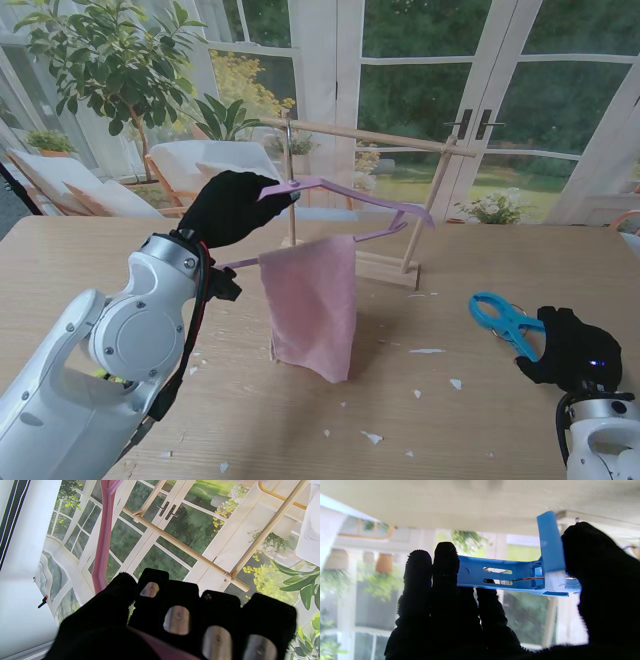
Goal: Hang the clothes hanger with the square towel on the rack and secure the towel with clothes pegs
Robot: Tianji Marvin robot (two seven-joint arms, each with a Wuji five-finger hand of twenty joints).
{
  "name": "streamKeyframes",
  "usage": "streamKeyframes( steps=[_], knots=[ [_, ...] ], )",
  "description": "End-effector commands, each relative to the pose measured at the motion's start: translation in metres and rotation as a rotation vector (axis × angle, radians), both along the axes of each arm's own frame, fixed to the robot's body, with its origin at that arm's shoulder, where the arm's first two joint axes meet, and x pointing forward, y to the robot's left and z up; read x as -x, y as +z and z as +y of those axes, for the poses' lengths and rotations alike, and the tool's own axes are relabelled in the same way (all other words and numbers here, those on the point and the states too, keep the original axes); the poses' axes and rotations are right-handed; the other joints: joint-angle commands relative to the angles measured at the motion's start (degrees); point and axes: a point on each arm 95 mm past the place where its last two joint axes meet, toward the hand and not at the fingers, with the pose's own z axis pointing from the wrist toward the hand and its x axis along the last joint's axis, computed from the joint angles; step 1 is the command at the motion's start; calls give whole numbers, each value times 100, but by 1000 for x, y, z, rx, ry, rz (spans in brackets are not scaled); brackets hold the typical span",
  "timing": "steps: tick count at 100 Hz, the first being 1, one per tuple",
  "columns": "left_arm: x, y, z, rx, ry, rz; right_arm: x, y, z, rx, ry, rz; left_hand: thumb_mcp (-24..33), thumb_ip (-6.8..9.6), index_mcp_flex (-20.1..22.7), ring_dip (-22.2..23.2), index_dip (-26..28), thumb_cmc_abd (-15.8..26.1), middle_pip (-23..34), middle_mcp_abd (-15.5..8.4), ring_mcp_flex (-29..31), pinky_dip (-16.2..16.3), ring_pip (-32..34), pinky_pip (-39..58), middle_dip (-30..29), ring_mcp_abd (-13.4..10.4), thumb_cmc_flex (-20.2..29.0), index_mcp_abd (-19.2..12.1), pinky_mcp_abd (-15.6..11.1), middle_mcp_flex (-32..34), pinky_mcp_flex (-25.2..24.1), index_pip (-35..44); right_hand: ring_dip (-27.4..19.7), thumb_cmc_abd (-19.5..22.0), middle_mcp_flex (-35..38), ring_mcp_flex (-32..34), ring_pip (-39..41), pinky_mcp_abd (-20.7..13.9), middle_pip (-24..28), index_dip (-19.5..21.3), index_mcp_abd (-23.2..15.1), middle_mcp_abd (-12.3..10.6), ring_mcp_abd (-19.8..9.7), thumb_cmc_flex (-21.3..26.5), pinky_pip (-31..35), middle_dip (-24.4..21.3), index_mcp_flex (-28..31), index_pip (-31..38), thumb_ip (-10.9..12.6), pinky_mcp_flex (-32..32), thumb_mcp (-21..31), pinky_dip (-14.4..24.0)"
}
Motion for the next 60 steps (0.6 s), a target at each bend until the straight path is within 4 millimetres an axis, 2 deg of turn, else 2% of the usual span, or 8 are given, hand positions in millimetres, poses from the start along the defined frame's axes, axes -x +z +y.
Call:
streamKeyframes(
  steps=[1, 35, 60],
  knots=[
    [-2, 3, -2, 7, 1, 2, 5, 12, 15, -2, 45, -25, 101, 101, 285, 65, 124, 177, 292, -125, 234, 186, 705, 1661, -32, -411, -167, 26, -165, 214, 215, 78, 60, 519, 737, 200, 2, -130, 654, 51, -764, -448, 59, 1146, 76, 191, 403, 879, 217, 19, 1587, 2271],
    [-11, 0, -8, -15, 36, 0, 25, 70, 66, 138, 208, -154, 79, 96, 278, 62, 123, 185, 293, -125, 234, 180, 702, 1661, -34, -397, -141, 45, -153, 213, 212, 70, 104, 537, 847, 316, -15, -108, 623, -16, -799, -457, 59, 1140, 106, 177, 462, 891, 182, 116, 1535, 2330],
    [-14, -2, -16, -42, 58, -10, 28, 104, 101, 284, 259, -216, 54, 99, 277, 50, 123, 199, 288, -135, 236, 163, 704, 1661, -37, -453, -121, 24, -229, 213, 229, 72, 200, 564, 991, 485, 79, -101, 633, -35, -824, -449, 52, 1104, 254, 168, 551, 896, 138, 245, 1463, 2451]
  ],
)
